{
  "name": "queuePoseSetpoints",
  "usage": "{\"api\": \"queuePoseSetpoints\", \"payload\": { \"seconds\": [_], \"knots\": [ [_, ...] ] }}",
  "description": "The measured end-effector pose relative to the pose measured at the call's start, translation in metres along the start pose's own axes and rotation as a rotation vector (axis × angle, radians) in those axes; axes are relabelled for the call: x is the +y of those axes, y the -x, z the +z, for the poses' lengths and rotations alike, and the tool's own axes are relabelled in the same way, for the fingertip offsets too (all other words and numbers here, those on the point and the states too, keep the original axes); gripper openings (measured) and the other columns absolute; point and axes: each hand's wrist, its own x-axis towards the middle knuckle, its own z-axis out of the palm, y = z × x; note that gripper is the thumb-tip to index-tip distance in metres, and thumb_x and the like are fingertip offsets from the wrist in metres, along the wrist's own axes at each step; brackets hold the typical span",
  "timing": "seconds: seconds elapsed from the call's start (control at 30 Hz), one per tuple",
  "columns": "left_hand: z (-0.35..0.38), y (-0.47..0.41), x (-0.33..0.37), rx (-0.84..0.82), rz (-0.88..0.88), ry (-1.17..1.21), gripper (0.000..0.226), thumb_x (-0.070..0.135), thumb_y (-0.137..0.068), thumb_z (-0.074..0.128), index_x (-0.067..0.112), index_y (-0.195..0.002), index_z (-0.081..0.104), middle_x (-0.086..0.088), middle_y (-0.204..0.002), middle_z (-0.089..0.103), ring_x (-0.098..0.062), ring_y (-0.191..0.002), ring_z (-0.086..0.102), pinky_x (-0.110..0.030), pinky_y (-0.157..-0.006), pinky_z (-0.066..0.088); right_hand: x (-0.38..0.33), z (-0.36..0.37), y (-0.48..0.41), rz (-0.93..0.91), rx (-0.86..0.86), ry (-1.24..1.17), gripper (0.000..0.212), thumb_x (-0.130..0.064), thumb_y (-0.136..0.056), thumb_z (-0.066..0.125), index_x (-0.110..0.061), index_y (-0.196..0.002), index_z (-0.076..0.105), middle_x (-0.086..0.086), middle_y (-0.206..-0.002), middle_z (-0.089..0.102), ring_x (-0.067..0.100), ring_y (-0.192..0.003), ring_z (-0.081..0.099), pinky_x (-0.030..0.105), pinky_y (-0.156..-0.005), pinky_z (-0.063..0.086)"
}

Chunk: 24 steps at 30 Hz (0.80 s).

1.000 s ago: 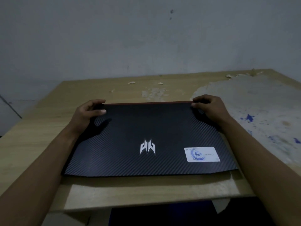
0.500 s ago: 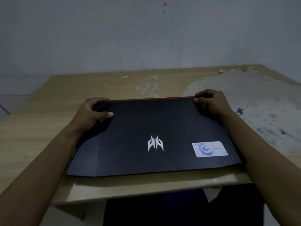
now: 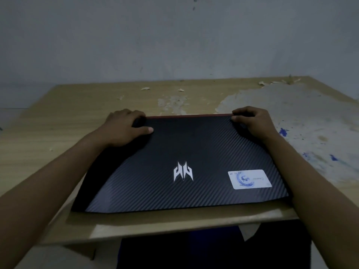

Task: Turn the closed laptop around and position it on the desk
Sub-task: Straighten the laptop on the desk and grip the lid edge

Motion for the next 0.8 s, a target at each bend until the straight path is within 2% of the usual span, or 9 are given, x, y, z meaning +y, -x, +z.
{"api": "queuePoseSetpoints", "payload": {
  "seconds": [0.07, 0.27, 0.4, 0.57, 0.8],
  "knots": [
    [0.004, -0.016, 0.024, -0.044, 0.059, -0.025, 0.091, 0.085, -0.069, 0.032, 0.027, -0.136, 0.050, -0.014, -0.126, 0.059, -0.034, -0.116, 0.053, -0.049, -0.103, 0.040, 0.001, -0.001, 0.000, 0.003, -0.001, -0.007, 0.024, -0.018, -0.081, 0.075, -0.015, -0.104, 0.074, 0.006, -0.103, 0.071, 0.021, -0.095, 0.067, 0.030, -0.080, 0.053],
    [0.026, -0.052, 0.096, -0.126, 0.204, -0.014, 0.066, 0.072, -0.087, 0.039, 0.028, -0.134, 0.053, -0.008, -0.129, 0.052, -0.027, -0.122, 0.046, -0.049, -0.101, 0.041, 0.004, -0.001, -0.002, 0.012, 0.012, -0.019, 0.026, -0.018, -0.080, 0.076, -0.011, -0.105, 0.075, 0.009, -0.103, 0.072, 0.022, -0.094, 0.068, 0.034, -0.082, 0.056],
    [0.036, -0.062, 0.131, -0.115, 0.251, -0.043, 0.068, 0.074, -0.086, 0.038, 0.027, -0.131, 0.056, -0.008, -0.126, 0.053, -0.028, -0.120, 0.048, -0.048, -0.096, 0.044, 0.006, -0.001, -0.005, -0.001, 0.017, 0.003, 0.025, -0.020, -0.078, 0.077, -0.014, -0.103, 0.075, 0.007, -0.103, 0.073, 0.021, -0.096, 0.068, 0.036, -0.086, 0.055],
    [0.042, -0.056, 0.130, 0.026, 0.073, -0.112, 0.085, 0.092, -0.070, 0.032, 0.022, -0.105, 0.063, -0.008, -0.112, 0.057, -0.030, -0.104, 0.054, -0.042, -0.083, 0.042, 0.007, -0.001, -0.005, -0.007, 0.014, -0.003, 0.023, -0.021, -0.078, 0.077, -0.015, -0.101, 0.075, 0.007, -0.101, 0.073, 0.023, -0.095, 0.068, 0.040, -0.086, 0.056],
    [0.040, -0.051, 0.132, 0.073, 0.022, -0.086, 0.089, 0.094, -0.067, 0.035, 0.019, -0.104, 0.066, -0.013, -0.113, 0.061, -0.033, -0.111, 0.053, -0.044, -0.089, 0.043, 0.006, 0.000, -0.006, -0.009, 0.017, 0.000, 0.022, -0.020, -0.078, 0.078, -0.013, -0.099, 0.075, 0.008, -0.098, 0.073, 0.023, -0.091, 0.069, 0.035, -0.078, 0.057]
  ]
}}
